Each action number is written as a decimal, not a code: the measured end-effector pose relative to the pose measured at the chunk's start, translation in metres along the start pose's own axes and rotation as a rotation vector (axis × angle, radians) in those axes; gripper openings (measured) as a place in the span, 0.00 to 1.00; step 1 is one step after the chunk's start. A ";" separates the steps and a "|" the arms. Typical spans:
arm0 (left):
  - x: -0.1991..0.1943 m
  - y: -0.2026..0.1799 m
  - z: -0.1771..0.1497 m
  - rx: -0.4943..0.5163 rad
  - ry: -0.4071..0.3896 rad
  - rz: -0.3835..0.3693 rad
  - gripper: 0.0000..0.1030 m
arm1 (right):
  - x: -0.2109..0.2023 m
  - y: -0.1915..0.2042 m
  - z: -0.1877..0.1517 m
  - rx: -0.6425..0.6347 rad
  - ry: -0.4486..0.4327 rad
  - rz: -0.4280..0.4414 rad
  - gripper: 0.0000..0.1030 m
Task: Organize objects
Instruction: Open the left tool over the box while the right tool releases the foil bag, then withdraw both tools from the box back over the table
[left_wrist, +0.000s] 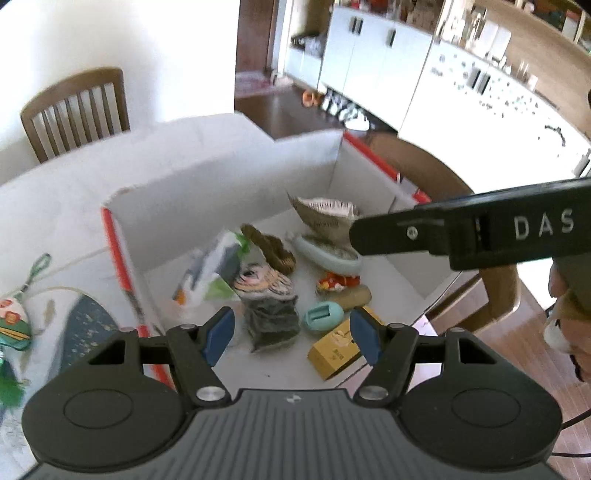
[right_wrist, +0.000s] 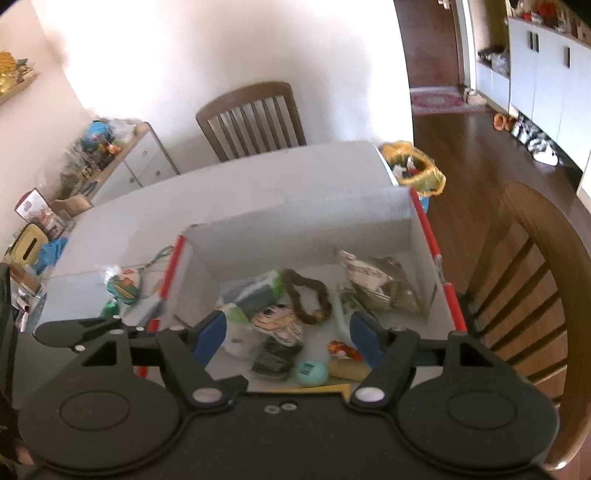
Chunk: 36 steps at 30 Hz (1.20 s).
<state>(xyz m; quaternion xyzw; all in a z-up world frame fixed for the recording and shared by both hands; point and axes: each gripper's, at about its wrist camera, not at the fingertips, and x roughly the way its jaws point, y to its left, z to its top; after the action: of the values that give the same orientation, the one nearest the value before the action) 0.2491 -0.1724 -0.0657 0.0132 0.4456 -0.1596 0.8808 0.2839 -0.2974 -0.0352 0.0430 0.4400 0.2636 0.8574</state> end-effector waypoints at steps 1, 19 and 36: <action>-0.007 0.002 -0.001 0.002 -0.014 0.005 0.67 | -0.004 0.004 0.000 0.001 -0.010 0.009 0.72; -0.102 0.087 -0.032 -0.049 -0.161 0.086 0.67 | -0.018 0.099 -0.022 -0.033 -0.118 0.060 0.76; -0.146 0.182 -0.068 -0.113 -0.214 0.122 0.79 | 0.007 0.190 -0.039 -0.083 -0.135 0.084 0.90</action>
<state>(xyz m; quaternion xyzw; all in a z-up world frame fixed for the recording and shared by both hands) 0.1691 0.0505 -0.0130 -0.0264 0.3557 -0.0809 0.9307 0.1781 -0.1376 -0.0057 0.0434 0.3676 0.3138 0.8744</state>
